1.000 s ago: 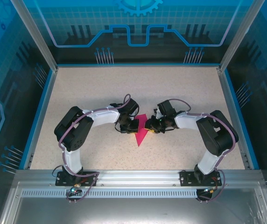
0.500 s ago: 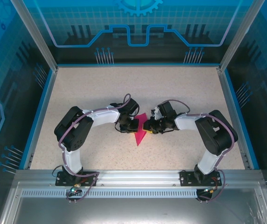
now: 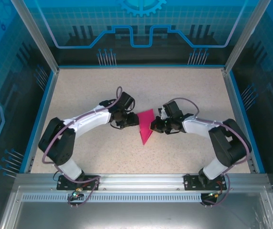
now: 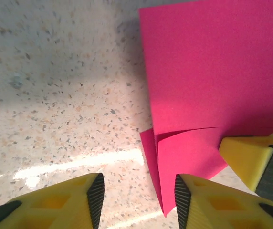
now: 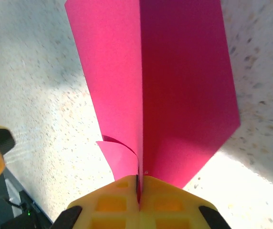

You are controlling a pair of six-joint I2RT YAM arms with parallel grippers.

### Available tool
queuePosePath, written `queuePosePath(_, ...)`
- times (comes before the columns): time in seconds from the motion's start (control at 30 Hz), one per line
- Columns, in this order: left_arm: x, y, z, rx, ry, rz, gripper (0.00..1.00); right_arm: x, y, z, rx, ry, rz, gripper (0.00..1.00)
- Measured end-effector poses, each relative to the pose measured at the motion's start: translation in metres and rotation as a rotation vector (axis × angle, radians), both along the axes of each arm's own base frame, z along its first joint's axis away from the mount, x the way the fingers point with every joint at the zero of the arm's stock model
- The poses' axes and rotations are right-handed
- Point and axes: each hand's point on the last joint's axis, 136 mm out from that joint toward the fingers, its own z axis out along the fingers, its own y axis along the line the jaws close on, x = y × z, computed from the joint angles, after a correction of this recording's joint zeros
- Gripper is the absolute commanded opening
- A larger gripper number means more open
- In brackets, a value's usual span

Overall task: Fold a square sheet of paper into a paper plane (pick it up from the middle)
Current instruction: Fourth fold the wing at the center of the table.

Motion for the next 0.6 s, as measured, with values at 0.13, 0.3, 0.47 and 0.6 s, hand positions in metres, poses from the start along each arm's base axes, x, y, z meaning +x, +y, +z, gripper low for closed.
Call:
queuePosePath(0.13, 0.001, 0.005, 0.030, -0.049, -0.088, 0.012, 0.64, 0.004, -0.004, 0.029, -0.037, -0.069, -0.045, 0.00)
queuePosePath(0.3, -0.005, 0.012, 0.048, -0.088, -0.165, 0.013, 0.77, 0.003, -0.008, 0.057, -0.071, -0.112, -0.114, 0.00)
queuePosePath(0.47, -0.011, 0.017, 0.049, -0.109, -0.206, 0.007, 0.88, 0.003, -0.007, 0.077, -0.114, -0.120, -0.182, 0.00)
queuePosePath(0.6, -0.014, 0.015, 0.046, -0.135, -0.241, -0.020, 0.93, 0.005, -0.012, 0.082, -0.127, -0.091, -0.273, 0.00)
